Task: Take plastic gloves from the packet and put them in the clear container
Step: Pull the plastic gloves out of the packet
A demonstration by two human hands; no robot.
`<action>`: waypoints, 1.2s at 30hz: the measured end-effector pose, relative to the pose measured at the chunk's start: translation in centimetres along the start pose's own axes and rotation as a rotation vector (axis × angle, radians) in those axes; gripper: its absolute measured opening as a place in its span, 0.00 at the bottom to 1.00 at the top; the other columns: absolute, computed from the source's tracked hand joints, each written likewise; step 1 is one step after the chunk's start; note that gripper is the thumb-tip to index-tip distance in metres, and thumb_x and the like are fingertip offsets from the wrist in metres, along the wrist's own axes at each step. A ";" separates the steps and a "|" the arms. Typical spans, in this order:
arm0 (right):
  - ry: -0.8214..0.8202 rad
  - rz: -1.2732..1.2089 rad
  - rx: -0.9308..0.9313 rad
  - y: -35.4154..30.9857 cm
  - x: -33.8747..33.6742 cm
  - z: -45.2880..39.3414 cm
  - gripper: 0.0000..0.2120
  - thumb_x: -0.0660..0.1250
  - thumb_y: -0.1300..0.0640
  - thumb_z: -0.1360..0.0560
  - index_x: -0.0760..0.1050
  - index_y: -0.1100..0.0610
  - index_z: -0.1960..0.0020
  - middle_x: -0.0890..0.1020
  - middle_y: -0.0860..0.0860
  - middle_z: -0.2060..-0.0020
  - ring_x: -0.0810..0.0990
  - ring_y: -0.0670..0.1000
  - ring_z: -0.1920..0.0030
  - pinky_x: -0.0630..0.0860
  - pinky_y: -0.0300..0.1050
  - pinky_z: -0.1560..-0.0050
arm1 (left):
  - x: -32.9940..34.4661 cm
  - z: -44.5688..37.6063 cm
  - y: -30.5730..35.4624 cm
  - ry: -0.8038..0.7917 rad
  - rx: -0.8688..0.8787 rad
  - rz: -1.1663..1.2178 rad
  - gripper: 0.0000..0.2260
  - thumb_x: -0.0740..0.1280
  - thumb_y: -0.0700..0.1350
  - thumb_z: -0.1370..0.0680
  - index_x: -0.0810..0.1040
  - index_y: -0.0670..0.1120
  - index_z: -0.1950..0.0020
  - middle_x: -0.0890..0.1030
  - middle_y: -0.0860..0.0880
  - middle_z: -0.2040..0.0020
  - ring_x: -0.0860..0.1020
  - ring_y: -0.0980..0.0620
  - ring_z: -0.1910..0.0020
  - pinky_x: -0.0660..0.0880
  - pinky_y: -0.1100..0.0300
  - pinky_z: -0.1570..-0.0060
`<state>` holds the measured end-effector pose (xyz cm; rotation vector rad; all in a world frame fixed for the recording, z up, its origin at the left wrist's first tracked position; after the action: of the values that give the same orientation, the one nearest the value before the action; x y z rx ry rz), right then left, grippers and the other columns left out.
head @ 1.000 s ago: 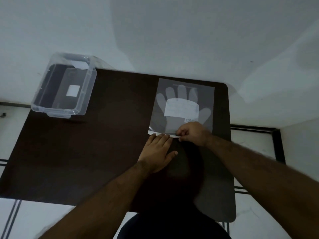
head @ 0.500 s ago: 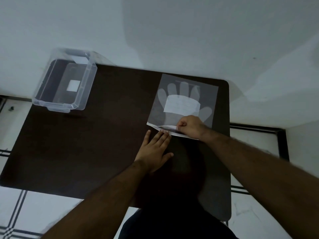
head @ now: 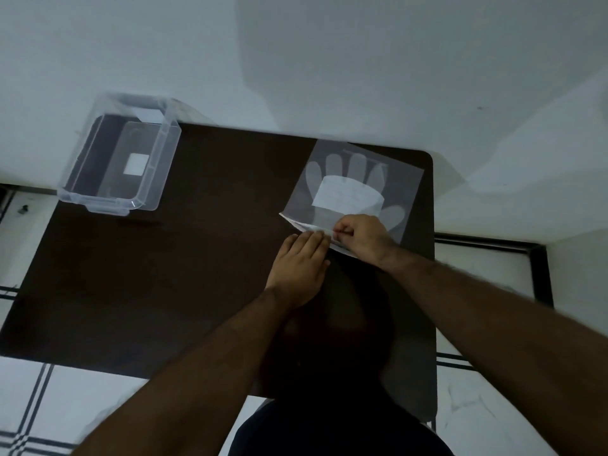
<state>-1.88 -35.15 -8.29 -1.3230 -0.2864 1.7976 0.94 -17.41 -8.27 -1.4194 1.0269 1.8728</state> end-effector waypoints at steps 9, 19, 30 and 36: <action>0.017 0.067 -0.029 -0.3 0.1 -0.1 0.03 0.71 0.55 0.18 0.83 0.52 0.47 0.85 0.48 0.50 0.82 0.47 0.48 0.80 0.48 0.41 | 0.6 -0.3 -0.2 -0.079 0.014 -0.060 0.22 0.56 0.55 0.13 0.73 0.47 0.22 0.77 0.46 0.25 0.72 0.46 0.23 0.58 0.44 0.20; 0.196 0.108 -0.166 -1.2 -1.3 -0.2 0.05 0.70 0.55 0.18 0.84 0.53 0.45 0.86 0.48 0.50 0.81 0.47 0.48 0.78 0.45 0.41 | -0.6 -2.9 -1.2 -0.042 -0.122 0.012 0.16 0.63 0.43 0.16 0.78 0.48 0.28 0.81 0.46 0.33 0.80 0.46 0.36 0.72 0.48 0.31; 0.183 0.137 -0.103 -1.4 -1.2 -1.0 0.05 0.70 0.54 0.18 0.84 0.51 0.46 0.86 0.48 0.50 0.82 0.49 0.48 0.81 0.50 0.40 | -1.1 -5.8 -1.4 -0.168 -0.052 -0.157 0.09 0.65 0.44 0.15 0.82 0.48 0.38 0.82 0.46 0.38 0.81 0.45 0.41 0.76 0.48 0.35; 0.173 0.157 -0.109 -1.3 -1.4 -1.4 0.05 0.69 0.54 0.18 0.84 0.52 0.46 0.86 0.49 0.51 0.82 0.50 0.48 0.81 0.52 0.39 | -0.9 -6.5 -0.8 -0.167 0.034 -0.263 0.09 0.64 0.43 0.15 0.82 0.48 0.39 0.82 0.46 0.40 0.81 0.46 0.43 0.74 0.47 0.35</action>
<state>0.11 -35.82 -7.10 -1.6063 -0.1923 1.8024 5.30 -22.44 -8.49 -1.2854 0.7486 1.7399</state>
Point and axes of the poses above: each hand's wrist, its own z-axis away from the middle knuckle, its own x-axis out of the palm, y = z × x, the point moved 5 cm from there along -z, towards the middle knuckle
